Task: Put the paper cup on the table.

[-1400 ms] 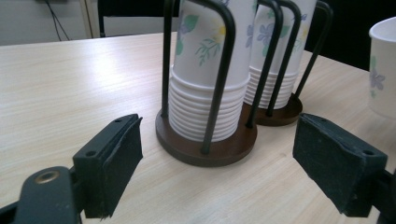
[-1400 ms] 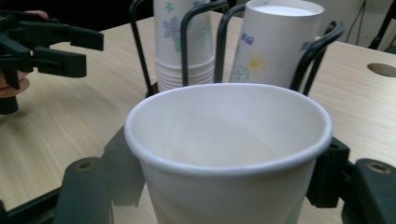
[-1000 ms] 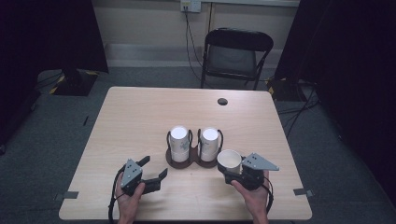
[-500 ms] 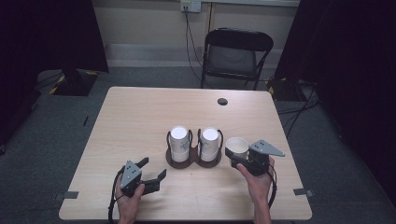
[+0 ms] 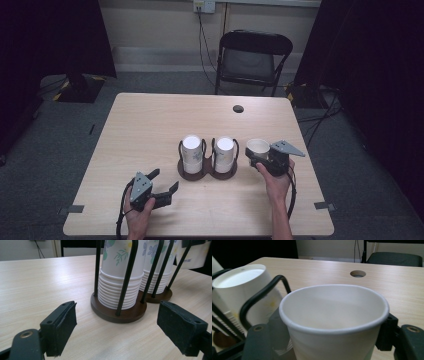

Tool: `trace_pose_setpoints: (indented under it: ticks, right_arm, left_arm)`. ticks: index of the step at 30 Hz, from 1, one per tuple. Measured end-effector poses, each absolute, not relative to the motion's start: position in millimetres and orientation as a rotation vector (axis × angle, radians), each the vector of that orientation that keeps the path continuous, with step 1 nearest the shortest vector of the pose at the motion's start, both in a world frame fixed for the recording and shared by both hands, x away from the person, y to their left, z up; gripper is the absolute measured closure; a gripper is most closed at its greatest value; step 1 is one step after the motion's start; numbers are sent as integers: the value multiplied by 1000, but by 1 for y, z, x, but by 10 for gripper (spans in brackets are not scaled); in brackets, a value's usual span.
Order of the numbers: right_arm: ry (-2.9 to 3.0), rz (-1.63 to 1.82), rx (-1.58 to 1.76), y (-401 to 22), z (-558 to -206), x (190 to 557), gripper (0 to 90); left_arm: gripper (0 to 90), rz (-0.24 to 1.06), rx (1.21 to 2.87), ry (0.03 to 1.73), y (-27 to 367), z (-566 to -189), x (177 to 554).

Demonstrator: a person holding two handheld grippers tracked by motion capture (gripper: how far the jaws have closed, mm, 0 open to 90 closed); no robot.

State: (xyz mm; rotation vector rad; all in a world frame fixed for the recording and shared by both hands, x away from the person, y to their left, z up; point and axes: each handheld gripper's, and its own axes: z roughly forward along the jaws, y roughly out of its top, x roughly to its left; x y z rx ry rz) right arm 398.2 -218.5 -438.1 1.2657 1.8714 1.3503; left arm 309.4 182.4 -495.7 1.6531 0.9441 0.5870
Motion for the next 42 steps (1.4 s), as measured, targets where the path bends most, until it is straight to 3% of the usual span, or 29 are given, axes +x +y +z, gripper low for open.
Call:
trace_pose_setpoints:
  ticks: [24,42]
  right_arm:
    - [1879,1324,1315,-220,-466,453,289]
    - [1910,1304,1297,-219,-482,448,272]
  left_arm:
    - [154,549,1603,987,188,-497,312]
    - [155,557,1585,988,189,-497,310]
